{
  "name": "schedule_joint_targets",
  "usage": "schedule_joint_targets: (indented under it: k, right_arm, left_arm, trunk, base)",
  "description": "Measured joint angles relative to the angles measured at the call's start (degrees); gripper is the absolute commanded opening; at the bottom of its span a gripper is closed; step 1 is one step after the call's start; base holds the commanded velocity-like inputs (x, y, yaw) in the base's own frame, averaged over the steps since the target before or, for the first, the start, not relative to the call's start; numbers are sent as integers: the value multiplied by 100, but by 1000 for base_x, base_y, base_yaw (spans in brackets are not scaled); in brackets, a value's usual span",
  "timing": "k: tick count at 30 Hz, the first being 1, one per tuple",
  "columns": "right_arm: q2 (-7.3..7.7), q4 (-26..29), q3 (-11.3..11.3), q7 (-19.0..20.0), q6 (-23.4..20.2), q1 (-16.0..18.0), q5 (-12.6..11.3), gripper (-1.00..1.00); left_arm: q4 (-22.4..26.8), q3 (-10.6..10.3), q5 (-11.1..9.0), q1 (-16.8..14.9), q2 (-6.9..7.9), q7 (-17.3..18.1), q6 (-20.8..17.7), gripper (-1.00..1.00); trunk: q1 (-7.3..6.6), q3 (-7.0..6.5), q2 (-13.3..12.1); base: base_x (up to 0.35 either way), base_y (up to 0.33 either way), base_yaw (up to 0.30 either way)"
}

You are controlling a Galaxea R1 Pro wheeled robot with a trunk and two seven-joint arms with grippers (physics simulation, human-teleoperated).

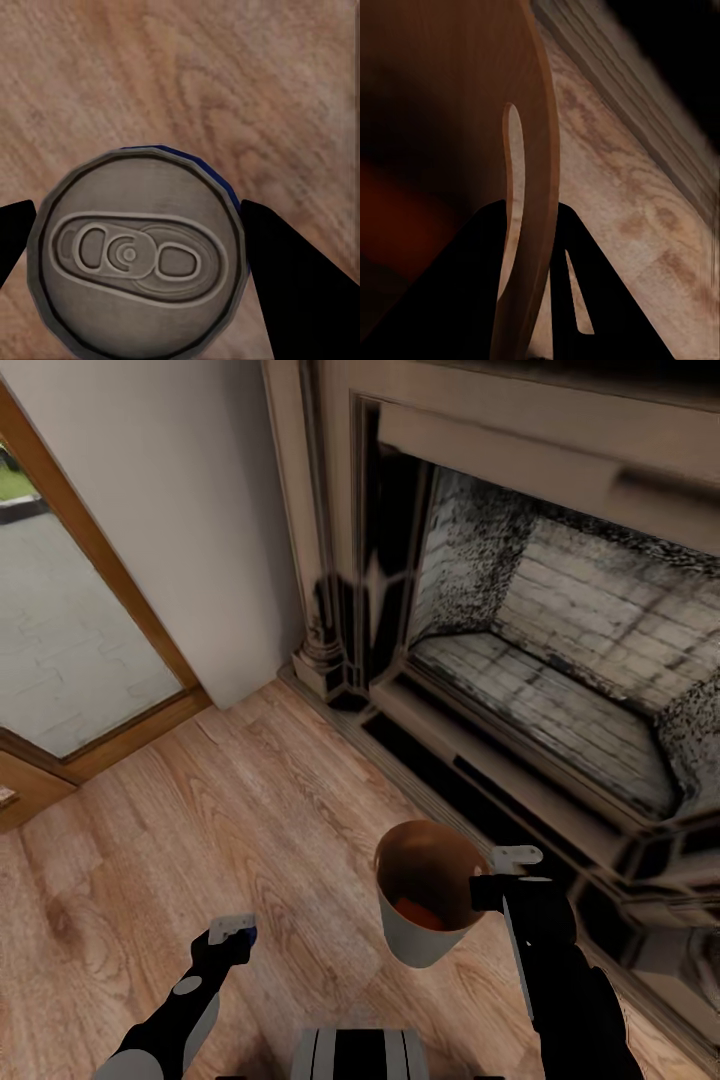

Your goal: Put the three can of soda from the living room inside the tash can in the kitchen.

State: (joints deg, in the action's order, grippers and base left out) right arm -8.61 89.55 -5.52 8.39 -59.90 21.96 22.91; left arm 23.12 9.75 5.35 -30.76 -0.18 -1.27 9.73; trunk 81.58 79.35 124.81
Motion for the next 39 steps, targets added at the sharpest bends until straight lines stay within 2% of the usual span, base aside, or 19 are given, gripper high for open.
schedule_joint_targets:
  k: [1, 2, 4, 5, 6, 9, 10, 15, 19, 24, 28, 39]
  right_arm:
    - [2, 1, 231, -15, 6, 0, 116, -100]
    - [1, -2, 389, -27, 2, 0, 59, -100]
    - [2, -7, 559, -35, -10, 0, -281, -100]
    - [1, -8, 602, -37, -10, 1, -371, -100]
    - [1, -8, 639, -40, -10, 0, -341, -100]
    - [1, -8, 663, -50, 1, 1, 24, -100]
    - [1, -7, 666, -51, 3, 1, 75, -100]
    - [-1, -9, 676, -46, -10, 2, -202, -100]
    - [0, -3, 673, -49, -2, 2, -25, -100]
    - [0, -4, 683, -47, -7, 1, -146, -100]
    - [0, -3, 682, -49, -4, 1, -67, -100]
    - [0, -3, 683, -48, -5, 1, -87, -100]
  left_arm:
    - [0, 0, 0, 0, 0, 2, -3, -100]
    - [0, 0, 0, 0, 0, 2, -4, -100]
    - [-1, 0, 0, -1, 1, 3, -4, -100]
    - [-1, 0, 1, -1, 4, 3, -4, -100]
    - [-1, 1, 0, -1, 16, 3, -5, -100]
    - [0, 7, 0, 0, 45, 3, -6, -100]
    - [1, 9, 0, 0, 50, 3, -6, -100]
    - [-1, 8, 0, 0, 52, 3, -5, -100]
    - [0, 9, 0, 0, 53, 3, -6, -100]
    - [0, 9, 0, 0, 53, 3, -5, -100]
    - [0, 9, 0, 0, 49, 3, -6, -100]
    - [0, 10, -2, 0, 51, 3, -6, -100]
  trunk:
    - [-22, -18, -40]
    - [-44, -36, -80]
    - [-88, -72, -160]
    - [-110, -90, -201]
    - [-132, -108, -241]
    - [-198, -162, -361]
    - [-220, -180, -401]
    - [-330, -270, -602]
    - [-417, -341, -762]
    - [-527, -431, -963]
    - [-615, -503, -1123]
    - [-857, -700, -1564]
  base:
    - [0, 0, 0]
    - [0, 0, 0]
    - [0, 0, 0]
    - [0, 0, 0]
    - [0, 0, 0]
    - [0, 0, 0]
    - [0, 0, 0]
    - [0, 0, 0]
    - [0, 0, 0]
    - [0, 0, 0]
    - [0, 0, 0]
    - [0, 0, 0]
